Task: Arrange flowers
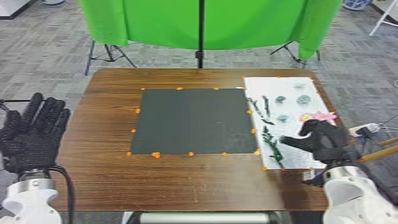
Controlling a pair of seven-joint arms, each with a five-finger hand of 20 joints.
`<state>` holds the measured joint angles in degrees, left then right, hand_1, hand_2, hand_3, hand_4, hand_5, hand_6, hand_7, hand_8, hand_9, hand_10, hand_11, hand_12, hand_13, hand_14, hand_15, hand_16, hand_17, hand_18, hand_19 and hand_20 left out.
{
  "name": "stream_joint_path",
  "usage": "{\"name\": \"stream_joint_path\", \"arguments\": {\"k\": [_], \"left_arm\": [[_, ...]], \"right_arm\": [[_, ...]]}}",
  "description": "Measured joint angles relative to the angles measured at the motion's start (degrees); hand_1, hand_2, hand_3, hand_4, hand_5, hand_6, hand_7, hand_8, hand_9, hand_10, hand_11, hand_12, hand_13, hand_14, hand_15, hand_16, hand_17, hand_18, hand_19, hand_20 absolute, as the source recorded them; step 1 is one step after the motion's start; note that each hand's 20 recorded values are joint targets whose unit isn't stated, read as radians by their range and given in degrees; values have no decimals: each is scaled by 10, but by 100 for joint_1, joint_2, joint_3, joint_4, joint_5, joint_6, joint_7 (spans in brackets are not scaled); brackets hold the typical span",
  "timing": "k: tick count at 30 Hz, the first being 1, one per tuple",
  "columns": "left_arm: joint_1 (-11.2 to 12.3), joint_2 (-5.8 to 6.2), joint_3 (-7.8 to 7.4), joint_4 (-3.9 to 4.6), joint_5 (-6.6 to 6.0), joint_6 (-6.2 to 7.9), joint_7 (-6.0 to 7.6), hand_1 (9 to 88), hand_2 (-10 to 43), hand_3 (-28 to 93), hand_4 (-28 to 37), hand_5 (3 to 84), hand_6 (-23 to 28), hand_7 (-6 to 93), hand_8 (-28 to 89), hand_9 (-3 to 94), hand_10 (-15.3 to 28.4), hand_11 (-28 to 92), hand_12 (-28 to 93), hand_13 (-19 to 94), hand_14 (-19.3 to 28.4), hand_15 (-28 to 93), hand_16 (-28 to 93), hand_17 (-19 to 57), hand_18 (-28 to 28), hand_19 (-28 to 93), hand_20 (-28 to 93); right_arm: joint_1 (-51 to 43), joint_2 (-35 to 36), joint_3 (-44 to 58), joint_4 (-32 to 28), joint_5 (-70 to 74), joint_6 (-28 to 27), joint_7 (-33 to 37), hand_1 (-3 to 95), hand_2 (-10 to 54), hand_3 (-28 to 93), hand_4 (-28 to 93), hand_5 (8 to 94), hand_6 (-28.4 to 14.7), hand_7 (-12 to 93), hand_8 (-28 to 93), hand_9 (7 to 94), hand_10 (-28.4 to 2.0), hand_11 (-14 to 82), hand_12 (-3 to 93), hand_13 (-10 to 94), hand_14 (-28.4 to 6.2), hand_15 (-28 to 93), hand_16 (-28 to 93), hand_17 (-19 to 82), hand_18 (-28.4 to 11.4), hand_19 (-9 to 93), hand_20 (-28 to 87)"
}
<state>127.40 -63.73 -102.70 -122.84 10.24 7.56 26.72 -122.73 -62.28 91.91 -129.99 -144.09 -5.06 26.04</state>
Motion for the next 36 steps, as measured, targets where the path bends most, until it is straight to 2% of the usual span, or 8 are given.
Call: {"name": "stream_joint_path", "arguments": {"k": [9,20,22,24,27,29,33,36], "left_arm": [[4,0,4,-22,-63,51,21,255,156,764,-283,480,92,57,-88,422,150,154,59,306,138,228,-82,-44,113,325,91],[11,0,5,-39,-167,154,57,255,156,765,-283,483,93,60,-88,423,152,157,61,312,140,234,-80,-45,114,327,92],[11,0,5,-39,-179,162,58,255,156,765,-283,483,93,60,-88,424,152,158,62,313,141,236,-80,-44,114,327,92],[9,0,7,-39,-189,166,57,255,156,765,-283,484,93,60,-88,425,152,158,62,313,141,236,-80,-44,114,326,92],[7,0,19,-39,-199,169,57,254,156,765,-283,484,93,60,-88,426,152,158,62,313,141,235,-81,-43,113,324,91],[7,0,21,-39,-205,169,56,254,156,766,-283,485,93,60,-88,427,152,159,62,315,141,236,-80,-42,113,323,92],[5,0,25,-38,-237,180,56,254,156,766,-283,486,94,60,-89,427,153,159,62,316,142,242,-79,-43,113,324,93],[2,0,31,-34,-290,201,56,255,156,766,-283,486,94,60,-89,427,152,159,62,317,144,245,-79,-43,114,324,94]], "right_arm": [[115,52,-562,410,-378,44,89,314,-95,515,-283,551,-76,406,-150,503,-216,586,318,480,-184,770,255,218,-239,730,213],[395,199,-1217,941,-1051,341,86,319,-95,713,-282,619,-47,511,-174,588,-196,594,316,554,-170,766,260,261,-250,771,211],[483,205,-1351,1004,-1081,428,79,381,-95,713,-282,652,-32,481,-31,621,-188,567,311,583,-159,741,265,278,-244,774,204],[563,205,-1454,1050,-1086,502,51,504,-95,641,-281,710,-27,430,63,695,-165,468,310,647,-133,667,264,295,-239,774,195],[643,196,-1549,1090,-1016,618,17,556,-95,678,-282,760,-17,396,95,808,-130,240,428,720,-91,535,355,337,-235,785,193],[678,180,-1590,1099,-996,634,29,581,-95,700,-281,784,-7,402,108,863,-111,156,432,793,-54,398,431,366,-237,792,192],[736,125,-1662,1098,-928,625,243,607,-95,713,-282,814,1,395,124,925,-82,90,381,893,-27,254,481,404,-238,790,178],[791,92,-1720,1076,-741,655,533,613,-95,730,-283,841,3,368,128,937,-80,147,354,933,-22,267,486,426,-236,782,160]]}}
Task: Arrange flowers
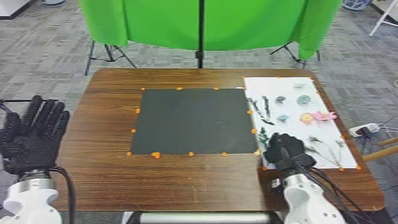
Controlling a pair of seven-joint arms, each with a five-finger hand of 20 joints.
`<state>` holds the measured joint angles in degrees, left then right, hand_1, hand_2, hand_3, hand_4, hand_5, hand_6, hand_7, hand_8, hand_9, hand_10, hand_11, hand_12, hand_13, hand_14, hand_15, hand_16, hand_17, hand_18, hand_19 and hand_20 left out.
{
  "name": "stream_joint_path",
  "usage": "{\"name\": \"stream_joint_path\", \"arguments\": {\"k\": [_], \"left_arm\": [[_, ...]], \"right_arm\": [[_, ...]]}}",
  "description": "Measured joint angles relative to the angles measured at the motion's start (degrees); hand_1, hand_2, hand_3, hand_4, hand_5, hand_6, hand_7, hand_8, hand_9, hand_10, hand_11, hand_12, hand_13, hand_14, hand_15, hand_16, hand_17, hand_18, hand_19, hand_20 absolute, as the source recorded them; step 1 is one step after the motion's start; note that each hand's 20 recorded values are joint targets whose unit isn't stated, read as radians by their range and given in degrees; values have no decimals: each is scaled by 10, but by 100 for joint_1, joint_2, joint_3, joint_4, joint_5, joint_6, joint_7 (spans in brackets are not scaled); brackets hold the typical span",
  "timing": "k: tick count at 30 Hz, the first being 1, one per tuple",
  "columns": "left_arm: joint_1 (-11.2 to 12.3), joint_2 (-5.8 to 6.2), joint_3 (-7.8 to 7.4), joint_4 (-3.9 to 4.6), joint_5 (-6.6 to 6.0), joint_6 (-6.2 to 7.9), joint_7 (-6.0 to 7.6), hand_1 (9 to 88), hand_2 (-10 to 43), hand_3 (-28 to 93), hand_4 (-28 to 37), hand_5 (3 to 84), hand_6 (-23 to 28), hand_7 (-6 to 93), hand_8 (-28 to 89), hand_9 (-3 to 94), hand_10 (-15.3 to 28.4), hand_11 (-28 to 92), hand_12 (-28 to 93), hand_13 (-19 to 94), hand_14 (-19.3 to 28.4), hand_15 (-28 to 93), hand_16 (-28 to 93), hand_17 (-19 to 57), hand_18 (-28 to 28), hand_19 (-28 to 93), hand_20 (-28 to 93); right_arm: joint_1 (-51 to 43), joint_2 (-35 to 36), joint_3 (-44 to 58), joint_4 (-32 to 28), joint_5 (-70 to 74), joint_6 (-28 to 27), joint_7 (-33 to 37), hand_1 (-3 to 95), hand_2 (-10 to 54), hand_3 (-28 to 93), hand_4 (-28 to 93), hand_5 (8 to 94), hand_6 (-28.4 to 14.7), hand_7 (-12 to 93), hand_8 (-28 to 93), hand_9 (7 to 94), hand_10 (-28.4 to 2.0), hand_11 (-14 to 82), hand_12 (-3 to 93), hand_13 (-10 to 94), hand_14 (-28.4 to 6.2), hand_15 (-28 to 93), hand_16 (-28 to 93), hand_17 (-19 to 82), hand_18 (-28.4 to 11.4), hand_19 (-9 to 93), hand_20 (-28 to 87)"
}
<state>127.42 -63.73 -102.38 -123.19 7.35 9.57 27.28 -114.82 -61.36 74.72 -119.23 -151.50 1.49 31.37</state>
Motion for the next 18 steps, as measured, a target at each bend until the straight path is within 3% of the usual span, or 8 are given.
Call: {"name": "stream_joint_path", "arguments": {"k": [4,10,18], "left_arm": [[-34,-29,1,77,-16,16,-12,254,155,768,-283,484,93,60,-89,427,152,159,62,318,143,244,-79,-44,114,325,95],[-73,-117,-9,238,-191,157,-36,255,154,767,-283,482,93,60,-89,426,151,160,63,318,142,245,-79,-45,115,325,96],[-76,-120,-12,310,-236,162,-58,255,148,769,-283,478,90,60,-89,425,151,159,63,318,140,240,-78,-45,116,323,95]], "right_arm": [[39,-8,-33,-35,576,244,321,605,-95,758,-283,862,2,347,138,937,-78,182,345,937,-23,304,470,439,-238,781,151],[19,53,-122,-106,908,1026,499,603,-95,774,-283,885,-2,321,135,937,-80,201,332,937,-27,324,459,448,-239,783,147],[232,244,-180,-561,1415,1623,709,581,-95,810,-283,880,-2,324,150,937,-81,200,346,937,-24,326,464,442,-237,788,143]]}}
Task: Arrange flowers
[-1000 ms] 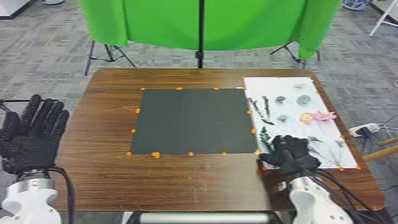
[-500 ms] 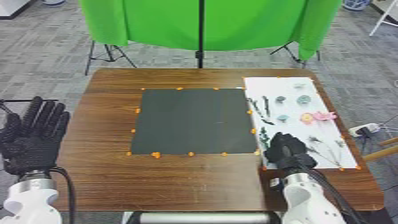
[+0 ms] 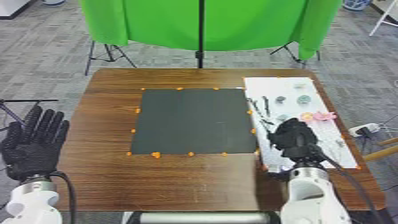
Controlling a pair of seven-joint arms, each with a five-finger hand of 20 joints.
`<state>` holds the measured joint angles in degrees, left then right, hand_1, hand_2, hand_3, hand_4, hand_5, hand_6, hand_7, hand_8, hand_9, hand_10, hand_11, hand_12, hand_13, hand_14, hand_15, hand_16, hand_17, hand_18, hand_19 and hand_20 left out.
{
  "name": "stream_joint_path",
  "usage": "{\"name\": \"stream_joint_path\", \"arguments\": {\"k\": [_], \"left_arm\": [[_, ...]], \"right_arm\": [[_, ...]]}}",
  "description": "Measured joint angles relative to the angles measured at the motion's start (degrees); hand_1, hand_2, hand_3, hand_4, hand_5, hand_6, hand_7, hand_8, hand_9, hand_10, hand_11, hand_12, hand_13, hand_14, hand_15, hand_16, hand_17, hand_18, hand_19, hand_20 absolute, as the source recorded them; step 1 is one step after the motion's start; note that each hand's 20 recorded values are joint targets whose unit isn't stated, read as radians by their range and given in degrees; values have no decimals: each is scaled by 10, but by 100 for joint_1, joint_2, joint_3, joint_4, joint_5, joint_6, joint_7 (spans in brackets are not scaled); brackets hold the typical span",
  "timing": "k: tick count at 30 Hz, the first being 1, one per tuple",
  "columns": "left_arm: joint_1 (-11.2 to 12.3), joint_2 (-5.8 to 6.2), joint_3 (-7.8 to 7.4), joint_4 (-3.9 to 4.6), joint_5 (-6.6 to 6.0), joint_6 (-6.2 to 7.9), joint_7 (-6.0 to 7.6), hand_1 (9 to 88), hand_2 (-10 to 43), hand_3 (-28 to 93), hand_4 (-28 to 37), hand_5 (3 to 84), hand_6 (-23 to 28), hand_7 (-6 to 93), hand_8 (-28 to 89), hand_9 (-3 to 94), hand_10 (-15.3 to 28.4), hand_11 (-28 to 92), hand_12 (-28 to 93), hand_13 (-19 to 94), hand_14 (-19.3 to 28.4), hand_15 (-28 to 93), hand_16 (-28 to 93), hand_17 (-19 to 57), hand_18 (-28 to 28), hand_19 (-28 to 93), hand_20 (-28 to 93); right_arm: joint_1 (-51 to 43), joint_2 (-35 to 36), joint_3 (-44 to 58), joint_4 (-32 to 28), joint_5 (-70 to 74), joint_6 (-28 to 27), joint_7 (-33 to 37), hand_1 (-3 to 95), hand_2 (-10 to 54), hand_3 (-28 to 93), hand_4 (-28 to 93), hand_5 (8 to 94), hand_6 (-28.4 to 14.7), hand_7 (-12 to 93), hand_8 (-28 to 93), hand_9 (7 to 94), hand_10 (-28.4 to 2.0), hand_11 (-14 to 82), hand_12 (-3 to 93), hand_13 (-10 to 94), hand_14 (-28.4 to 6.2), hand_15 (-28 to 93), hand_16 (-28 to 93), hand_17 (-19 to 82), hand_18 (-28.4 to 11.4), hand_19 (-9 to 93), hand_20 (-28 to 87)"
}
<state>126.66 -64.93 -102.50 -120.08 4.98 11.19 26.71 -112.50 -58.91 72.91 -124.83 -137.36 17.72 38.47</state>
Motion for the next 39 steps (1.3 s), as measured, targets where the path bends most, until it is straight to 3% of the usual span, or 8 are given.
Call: {"name": "stream_joint_path", "arguments": {"k": [9,17,20,23,25,29,34,39], "left_arm": [[20,22,-13,4,-20,5,0,257,146,769,-283,478,91,60,-89,425,150,157,64,319,139,238,-76,-45,116,321,96],[21,77,-18,1,-58,53,10,257,147,770,-283,484,92,62,-88,431,151,161,65,322,139,240,-75,-45,116,322,97],[-10,79,-7,6,-143,169,52,257,148,771,-283,486,93,64,-89,433,150,163,64,323,139,244,-76,-45,116,323,98],[-67,80,24,32,-362,391,136,257,149,772,-283,486,92,65,-90,433,150,164,63,325,139,246,-77,-45,116,325,99],[-93,90,56,61,-435,453,188,258,150,771,-283,487,93,66,-91,434,150,165,63,326,140,249,-78,-45,116,325,99],[-171,158,166,128,-445,457,242,258,150,771,-283,487,93,66,-91,434,150,166,63,326,139,249,-80,-44,115,324,99],[-413,303,407,243,-426,456,202,258,150,771,-283,487,93,66,-91,434,150,166,61,326,140,249,-80,-44,115,324,99],[-532,369,482,257,-400,452,115,258,151,771,-283,487,93,66,-91,435,150,168,62,326,139,249,-80,-44,115,325,99]], "right_arm": [[1223,-1,-832,174,752,181,178,572,-95,822,-262,863,-2,360,146,937,-80,208,360,937,-25,333,474,432,-238,794,145],[2308,-281,-1818,700,690,63,-442,569,-95,822,-255,858,-1,370,146,937,-80,208,362,937,-26,334,475,430,-238,794,144],[2814,-506,-2323,1166,719,19,-605,568,-95,823,-252,858,-3,372,148,937,-80,212,363,937,-26,334,475,430,-239,797,144],[3310,-805,-2815,1691,742,-63,-596,568,-95,822,-250,858,-3,374,152,937,-80,213,364,937,-27,335,475,429,-242,800,144],[3569,-1022,-3064,1971,747,-222,-544,568,-95,822,-246,858,-3,373,154,937,-80,214,364,937,-28,337,474,427,-246,804,144],[3839,-1441,-3360,2248,665,-677,-318,569,-95,820,-239,860,-5,371,156,937,-82,218,363,937,-30,343,469,426,-251,810,140],[3759,-1803,-3622,2432,-64,-581,-221,571,-95,815,-237,856,-4,375,158,937,-83,216,363,937,-32,347,466,426,-253,814,134],[3533,-1929,-3882,2525,-176,-475,-13,571,-95,813,-238,847,-6,382,159,937,-84,217,365,937,-32,348,465,421,-257,822,131]]}}
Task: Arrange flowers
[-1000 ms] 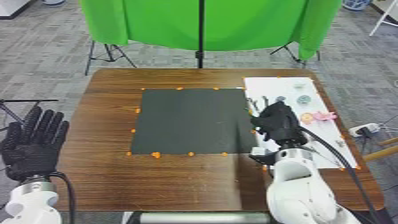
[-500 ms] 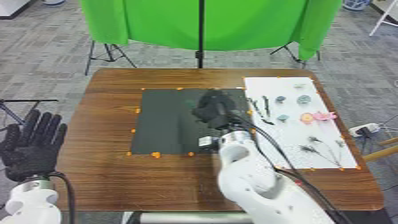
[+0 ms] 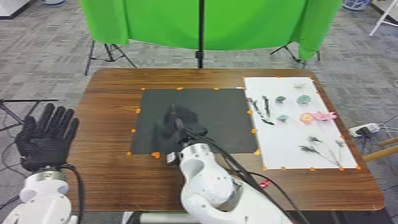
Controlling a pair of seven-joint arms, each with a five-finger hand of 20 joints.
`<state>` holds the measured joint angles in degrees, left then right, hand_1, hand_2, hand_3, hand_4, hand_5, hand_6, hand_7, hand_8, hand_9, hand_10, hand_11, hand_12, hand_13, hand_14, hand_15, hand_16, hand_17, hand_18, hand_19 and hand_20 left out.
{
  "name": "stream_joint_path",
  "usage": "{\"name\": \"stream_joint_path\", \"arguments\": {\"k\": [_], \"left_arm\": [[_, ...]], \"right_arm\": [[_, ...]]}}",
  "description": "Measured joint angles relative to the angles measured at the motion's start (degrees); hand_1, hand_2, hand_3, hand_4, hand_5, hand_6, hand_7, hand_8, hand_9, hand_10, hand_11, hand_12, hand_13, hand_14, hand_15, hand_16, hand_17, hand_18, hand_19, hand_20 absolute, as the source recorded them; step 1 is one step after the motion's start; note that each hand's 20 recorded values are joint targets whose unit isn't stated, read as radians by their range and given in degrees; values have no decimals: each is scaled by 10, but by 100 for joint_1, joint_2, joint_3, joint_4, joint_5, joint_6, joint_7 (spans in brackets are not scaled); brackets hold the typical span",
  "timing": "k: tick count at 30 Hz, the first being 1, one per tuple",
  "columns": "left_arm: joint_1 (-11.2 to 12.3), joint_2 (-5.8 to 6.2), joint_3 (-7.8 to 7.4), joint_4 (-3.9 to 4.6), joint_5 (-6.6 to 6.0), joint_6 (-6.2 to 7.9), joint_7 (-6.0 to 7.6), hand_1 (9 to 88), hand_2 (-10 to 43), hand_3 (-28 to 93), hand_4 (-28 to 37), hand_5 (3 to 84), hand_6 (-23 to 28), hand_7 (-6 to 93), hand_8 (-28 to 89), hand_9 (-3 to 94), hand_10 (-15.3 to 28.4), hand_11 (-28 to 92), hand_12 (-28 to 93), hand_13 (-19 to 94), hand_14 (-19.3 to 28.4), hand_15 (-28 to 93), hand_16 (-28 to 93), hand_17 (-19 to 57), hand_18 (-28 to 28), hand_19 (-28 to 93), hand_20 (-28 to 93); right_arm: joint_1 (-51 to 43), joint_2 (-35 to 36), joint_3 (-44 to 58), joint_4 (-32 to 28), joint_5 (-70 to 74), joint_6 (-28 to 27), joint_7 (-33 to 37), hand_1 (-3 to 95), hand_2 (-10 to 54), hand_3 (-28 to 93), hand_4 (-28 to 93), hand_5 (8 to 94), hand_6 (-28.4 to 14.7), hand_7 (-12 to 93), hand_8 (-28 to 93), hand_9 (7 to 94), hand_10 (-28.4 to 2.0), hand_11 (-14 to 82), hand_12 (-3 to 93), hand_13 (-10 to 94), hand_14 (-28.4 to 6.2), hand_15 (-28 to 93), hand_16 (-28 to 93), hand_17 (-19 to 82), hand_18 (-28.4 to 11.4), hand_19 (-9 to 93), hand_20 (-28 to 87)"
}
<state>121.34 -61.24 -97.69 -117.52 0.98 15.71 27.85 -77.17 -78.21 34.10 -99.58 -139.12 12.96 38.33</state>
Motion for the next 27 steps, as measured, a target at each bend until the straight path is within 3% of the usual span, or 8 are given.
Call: {"name": "stream_joint_path", "arguments": {"k": [8,14,18,27], "left_arm": [[-220,35,253,126,14,-60,-74,257,151,773,-283,487,93,66,-91,434,151,168,62,326,139,249,-80,-44,115,326,99],[-292,69,295,139,14,-80,-79,257,150,774,-283,488,93,70,-90,435,151,170,64,324,139,247,-81,-44,115,326,99],[-316,82,306,144,-8,-80,-78,257,151,773,-283,488,93,71,-90,435,151,172,64,325,140,251,-79,-45,115,326,99],[-308,87,292,138,-69,-122,-51,257,150,774,-283,489,93,72,-90,435,150,173,64,325,139,251,-81,-46,116,329,101]], "right_arm": [[-249,-359,-20,520,-66,161,53,532,-95,809,-274,812,-11,420,148,937,-92,183,394,912,-48,386,444,396,-261,839,114],[-240,-420,-37,529,-50,219,21,488,-95,792,-282,760,-21,453,141,915,-104,146,426,854,-75,464,387,371,-264,842,110],[-204,-447,-23,571,-51,237,20,476,-95,765,-283,737,-25,481,122,871,-124,231,377,826,-94,530,297,363,-265,843,113],[-243,-461,52,586,-45,204,13,458,-95,748,-283,717,-33,480,109,828,-145,309,322,800,-101,555,278,350,-266,843,116]]}}
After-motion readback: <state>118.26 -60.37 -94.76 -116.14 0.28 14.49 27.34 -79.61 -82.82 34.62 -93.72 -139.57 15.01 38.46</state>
